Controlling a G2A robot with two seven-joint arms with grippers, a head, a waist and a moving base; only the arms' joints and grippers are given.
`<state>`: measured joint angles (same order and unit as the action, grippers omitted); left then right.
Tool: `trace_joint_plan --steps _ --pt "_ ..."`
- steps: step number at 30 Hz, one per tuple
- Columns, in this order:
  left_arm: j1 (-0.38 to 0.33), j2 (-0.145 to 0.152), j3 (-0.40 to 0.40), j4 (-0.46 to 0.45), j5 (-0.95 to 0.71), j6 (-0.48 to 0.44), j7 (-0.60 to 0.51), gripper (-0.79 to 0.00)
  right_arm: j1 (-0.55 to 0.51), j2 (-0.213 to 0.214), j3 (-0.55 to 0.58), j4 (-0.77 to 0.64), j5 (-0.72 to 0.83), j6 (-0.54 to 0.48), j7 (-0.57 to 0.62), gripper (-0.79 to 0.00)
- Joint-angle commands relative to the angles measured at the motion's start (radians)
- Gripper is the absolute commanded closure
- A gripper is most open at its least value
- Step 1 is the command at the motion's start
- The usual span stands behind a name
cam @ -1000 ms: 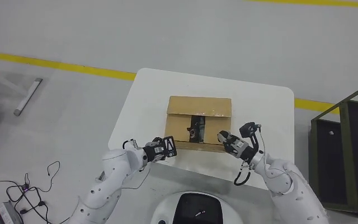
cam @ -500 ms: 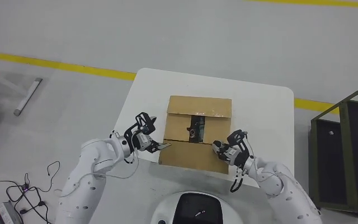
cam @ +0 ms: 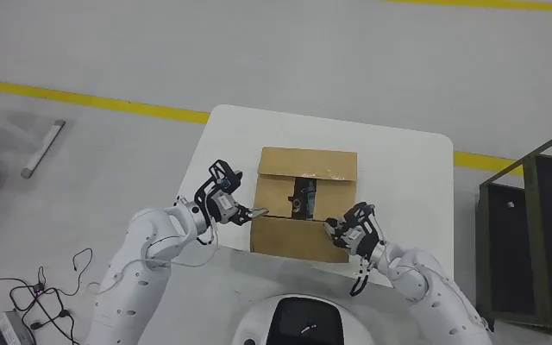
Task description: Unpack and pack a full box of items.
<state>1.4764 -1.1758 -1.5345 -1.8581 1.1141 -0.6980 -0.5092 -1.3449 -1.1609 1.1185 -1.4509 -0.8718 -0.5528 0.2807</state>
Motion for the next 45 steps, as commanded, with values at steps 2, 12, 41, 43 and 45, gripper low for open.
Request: trace_joint_plan --steps 2,12,41,43,45 --pt "-0.011 0.002 0.007 0.017 0.008 0.019 0.008 -0.785 -0.025 0.010 0.042 -0.071 -0.009 -0.024 -0.040 -0.197" --pt "-0.034 0.005 0.043 0.027 0.015 0.070 0.029 -0.785 -0.112 0.048 0.264 -0.248 -0.257 0.109 -0.118 -0.388" --pt "-0.079 0.018 0.082 0.088 -0.027 0.158 0.046 -0.785 0.300 -0.035 -0.128 0.166 -0.791 0.293 -0.129 -0.570" --pt "-0.080 0.019 0.082 0.090 -0.029 0.161 0.046 -0.785 0.320 -0.043 -0.152 0.187 -0.816 0.306 -0.127 -0.533" --pt "-0.081 0.020 0.082 0.092 -0.030 0.163 0.047 -0.785 0.334 -0.050 -0.169 0.205 -0.827 0.320 -0.127 -0.496"
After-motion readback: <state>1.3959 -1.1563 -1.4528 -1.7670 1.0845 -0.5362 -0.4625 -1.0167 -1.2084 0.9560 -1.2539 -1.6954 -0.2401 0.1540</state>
